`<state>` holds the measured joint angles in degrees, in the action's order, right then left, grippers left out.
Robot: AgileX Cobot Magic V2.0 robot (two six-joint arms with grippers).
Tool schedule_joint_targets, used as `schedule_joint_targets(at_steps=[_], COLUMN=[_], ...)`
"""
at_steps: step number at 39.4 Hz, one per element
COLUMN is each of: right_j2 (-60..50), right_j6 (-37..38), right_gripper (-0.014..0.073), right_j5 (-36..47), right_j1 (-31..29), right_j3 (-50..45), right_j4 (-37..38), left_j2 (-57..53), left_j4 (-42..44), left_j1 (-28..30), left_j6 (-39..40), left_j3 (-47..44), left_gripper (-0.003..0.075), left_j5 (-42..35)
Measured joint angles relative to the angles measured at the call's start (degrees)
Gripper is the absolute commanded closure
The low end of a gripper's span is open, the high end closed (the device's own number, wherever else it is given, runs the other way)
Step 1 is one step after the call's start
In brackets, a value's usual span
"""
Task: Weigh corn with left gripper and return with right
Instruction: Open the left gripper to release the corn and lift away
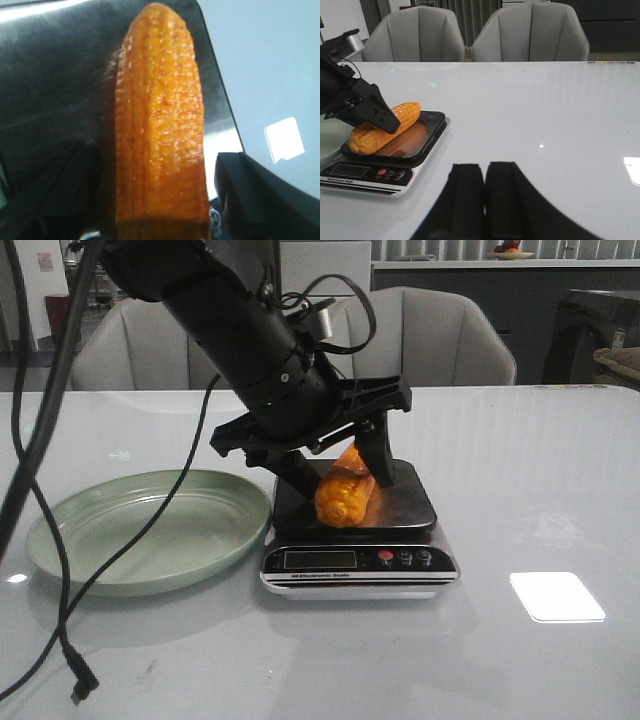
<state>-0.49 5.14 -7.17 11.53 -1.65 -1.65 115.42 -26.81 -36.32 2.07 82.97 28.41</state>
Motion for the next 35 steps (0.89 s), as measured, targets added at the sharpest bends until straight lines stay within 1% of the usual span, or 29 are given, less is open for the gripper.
schedule_joint_targets(at_steps=[7,17,28,35], right_j2=[0.00,0.00,0.00,0.00], right_j6=[0.00,0.00,0.00,0.00], right_gripper=[0.0447,0.0447,0.0447,0.0447], right_j5=[0.00,0.00,0.00,0.00], right_j1=[0.00,0.00,0.00,0.00], right_j3=[0.00,0.00,0.00,0.00], right_j4=[0.00,0.00,0.00,0.00], left_j2=[-2.42,-11.79,-28.80,-39.78], left_j4=[0.83,6.74,11.83,12.69], left_j1=[-0.10,-0.10,-0.10,-0.10], left_j6=[0.00,0.00,0.00,0.00], left_j3=[0.00,-1.16,-13.33,-22.00], left_gripper=[0.0165,0.0165,0.0165,0.0165], left_j5=[1.51,6.32,6.45,6.23])
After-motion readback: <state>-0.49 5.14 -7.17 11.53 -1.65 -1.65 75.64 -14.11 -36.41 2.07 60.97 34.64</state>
